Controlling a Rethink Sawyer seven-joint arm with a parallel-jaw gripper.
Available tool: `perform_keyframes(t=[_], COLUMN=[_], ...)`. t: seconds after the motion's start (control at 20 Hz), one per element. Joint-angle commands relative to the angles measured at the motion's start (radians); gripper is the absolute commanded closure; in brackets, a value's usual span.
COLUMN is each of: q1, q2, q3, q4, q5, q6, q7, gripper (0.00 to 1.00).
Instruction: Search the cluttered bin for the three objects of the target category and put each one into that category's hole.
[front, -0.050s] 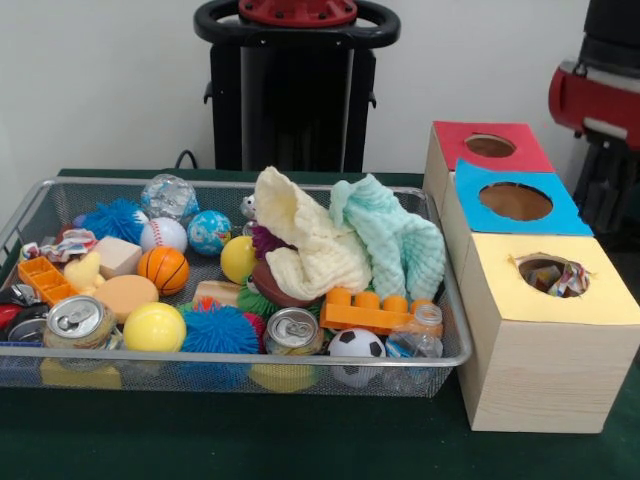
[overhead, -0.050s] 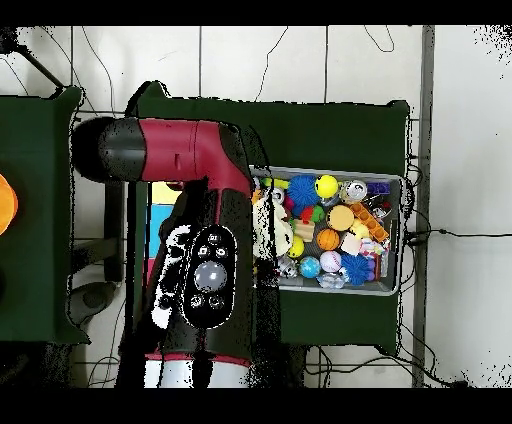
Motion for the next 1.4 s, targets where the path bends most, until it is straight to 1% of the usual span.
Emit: perform_keyframes(t=[0.05,0.15,0.25,0.4,0.6,0.65,0.75,0.8,0.95,1.05,1.3,1.4], q1=[-0.071,-0.096,-0.129,-0.171,-0.223,-0.237,-0.258,-0.267,-0.294,-0.305,-0.325,-0.331], q2=[-0.061,-0.06,-0.061,-0.066,-0.055,-0.045,-0.021,-0.005,0.052,0.087,0.184,0.216], q3=[0.011,-0.002,0.011,0.036,0.047,0.047,0.045,0.042,0.037,0.033,0.01,-0.001], q4=[-0.082,-0.123,-0.139,-0.131,-0.125,-0.139,-0.161,-0.178,-0.247,-0.279,-0.374,-0.398], q5=[-0.081,-0.106,-0.106,-0.101,-0.099,-0.101,-0.103,-0.113,-0.13,-0.139,-0.155,-0.147], q6=[0.227,0.241,0.263,0.278,0.249,0.25,0.258,0.246,0.252,0.246,0.259,0.272], q7=[-0.138,-0.157,-0.164,-0.163,-0.143,-0.139,-0.118,-0.115,-0.1,-0.079,0.001,0.04], gripper=[1.0,1.0,1.0,1.0,1.0,1.0,1.0,1.0,1.0,1.0,1.0,1.0])
